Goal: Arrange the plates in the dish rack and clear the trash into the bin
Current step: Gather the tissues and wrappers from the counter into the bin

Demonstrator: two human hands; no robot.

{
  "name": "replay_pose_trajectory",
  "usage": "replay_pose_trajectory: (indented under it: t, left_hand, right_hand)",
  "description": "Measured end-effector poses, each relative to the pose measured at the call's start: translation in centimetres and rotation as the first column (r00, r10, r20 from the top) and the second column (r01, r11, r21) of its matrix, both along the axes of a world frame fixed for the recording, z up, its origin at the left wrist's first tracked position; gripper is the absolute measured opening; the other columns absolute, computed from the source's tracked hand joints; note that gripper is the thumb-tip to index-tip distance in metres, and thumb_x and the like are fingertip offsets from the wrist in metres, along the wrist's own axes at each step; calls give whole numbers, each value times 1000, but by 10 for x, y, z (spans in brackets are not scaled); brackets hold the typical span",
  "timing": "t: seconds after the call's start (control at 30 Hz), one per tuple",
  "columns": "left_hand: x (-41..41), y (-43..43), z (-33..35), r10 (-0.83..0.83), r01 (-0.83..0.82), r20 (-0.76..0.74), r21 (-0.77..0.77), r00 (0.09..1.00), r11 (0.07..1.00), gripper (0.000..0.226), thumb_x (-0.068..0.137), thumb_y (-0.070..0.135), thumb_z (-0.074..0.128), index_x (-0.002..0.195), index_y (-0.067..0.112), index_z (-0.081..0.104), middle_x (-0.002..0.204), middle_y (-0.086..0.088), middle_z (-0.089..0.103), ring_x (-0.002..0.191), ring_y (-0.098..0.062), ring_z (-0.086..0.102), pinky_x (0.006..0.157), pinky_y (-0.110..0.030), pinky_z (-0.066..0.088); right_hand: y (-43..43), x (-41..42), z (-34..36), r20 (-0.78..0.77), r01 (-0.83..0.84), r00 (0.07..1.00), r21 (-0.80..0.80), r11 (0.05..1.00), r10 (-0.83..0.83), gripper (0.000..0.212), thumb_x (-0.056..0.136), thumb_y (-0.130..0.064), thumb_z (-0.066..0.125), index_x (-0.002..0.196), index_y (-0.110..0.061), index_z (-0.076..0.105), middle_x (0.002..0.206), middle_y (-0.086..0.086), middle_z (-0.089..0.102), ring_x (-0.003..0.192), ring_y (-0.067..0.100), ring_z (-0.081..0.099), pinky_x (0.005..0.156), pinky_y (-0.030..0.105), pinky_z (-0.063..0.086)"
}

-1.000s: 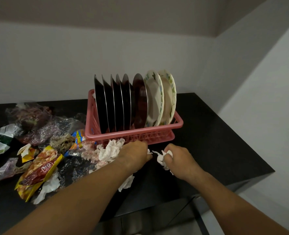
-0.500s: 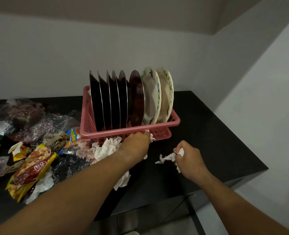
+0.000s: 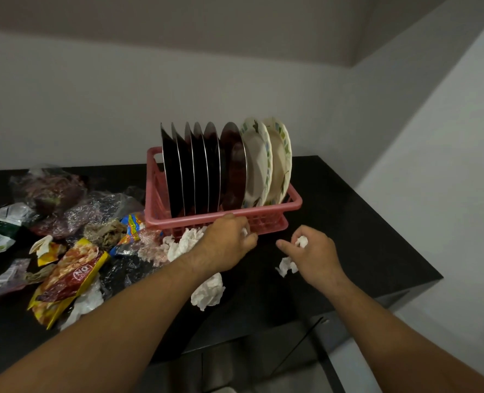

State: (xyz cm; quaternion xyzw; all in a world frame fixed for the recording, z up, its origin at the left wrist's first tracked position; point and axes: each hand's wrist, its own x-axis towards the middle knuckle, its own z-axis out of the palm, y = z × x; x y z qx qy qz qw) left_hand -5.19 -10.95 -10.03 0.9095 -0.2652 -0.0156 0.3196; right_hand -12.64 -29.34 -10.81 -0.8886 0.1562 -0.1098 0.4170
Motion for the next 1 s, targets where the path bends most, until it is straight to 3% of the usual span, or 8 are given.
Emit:
replay_pose_trajectory:
  t: [0.07, 0.2, 0.4, 0.5, 0.63, 0.7, 0.87, 1.0]
  left_hand:
    - [-4, 2, 2, 23, -23, 27, 10, 999, 1000, 24, 87, 37, 67, 72, 32, 49, 85, 13, 52, 77, -4, 53, 59, -17, 36]
    - [-11, 8, 7, 36, -38, 74, 32, 997, 999, 10, 90, 23, 66, 88, 21, 56, 100, 3, 57, 92, -14, 56, 73, -23, 43]
    - [-23, 21, 10, -1, 1, 38, -12, 999, 1000, 19, 99, 18, 49, 115, 18, 59, 99, -1, 62, 80, -13, 61, 62, -24, 49]
    - [-29, 27, 7, -21, 21, 10, -6, 1000, 1000, 21, 99, 17, 48, 116, 16, 61, 109, -4, 63, 91, -17, 62, 75, -30, 55]
    - [-35, 38, -2, -12, 11, -11, -41, 1000, 999, 17, 93, 34, 60, 104, 21, 62, 92, 10, 58, 87, -10, 58, 64, -18, 41]
    - [-38, 44, -7, -42, 42, -22, 8, 999, 999, 30, 85, 36, 70, 110, 23, 60, 100, 11, 52, 93, -10, 54, 70, -19, 41]
    - [-47, 57, -20, -103, 103, -5, 121, 995, 987, 38, 85, 11, 68, 119, 21, 53, 115, 0, 52, 100, -17, 55, 79, -30, 51]
    - [-49, 69, -25, -126, 122, 19, 135, 992, 983, 21, 96, 18, 53, 116, 17, 60, 111, -3, 59, 97, -19, 58, 75, -27, 49]
  right_hand:
    - [1, 1, 8, 9, 13, 1000, -32, 999, -13, 22, 86, -13, 75, 74, -16, 57, 72, 0, 62, 56, 6, 58, 47, 14, 41]
    - [3, 1, 20, -5, -1, 1000, -93, 996, 1, 23, 86, 0, 66, 75, -16, 55, 75, 0, 59, 58, 6, 56, 43, 11, 40]
    - [14, -6, 17, -20, -19, 1000, -27, 999, 18, 23, 96, -5, 56, 83, -23, 57, 90, 3, 63, 75, 20, 68, 53, 27, 58]
    - [22, -9, 13, 4, -8, 1000, -47, 999, 8, 22, 96, -17, 62, 82, -31, 53, 87, -2, 63, 72, 12, 65, 51, 18, 49]
    - [33, -15, -1, -43, 39, 998, -57, 998, -41, 27, 84, -33, 77, 84, -27, 51, 80, -2, 61, 61, 7, 57, 44, 13, 40]
    - [39, -19, -10, -106, 53, 993, -7, 999, -53, 35, 77, -33, 84, 87, -25, 51, 86, 0, 62, 68, 11, 62, 49, 18, 44]
    - [53, -24, -22, -347, 11, 938, -14, 1000, -15, 44, 74, 1, 79, 97, -23, 49, 101, 7, 59, 78, 18, 66, 52, 22, 51]
    - [64, -25, -24, -389, 14, 920, -96, 995, -50, 33, 80, 3, 72, 98, -18, 53, 101, 7, 59, 80, 15, 63, 55, 24, 52]
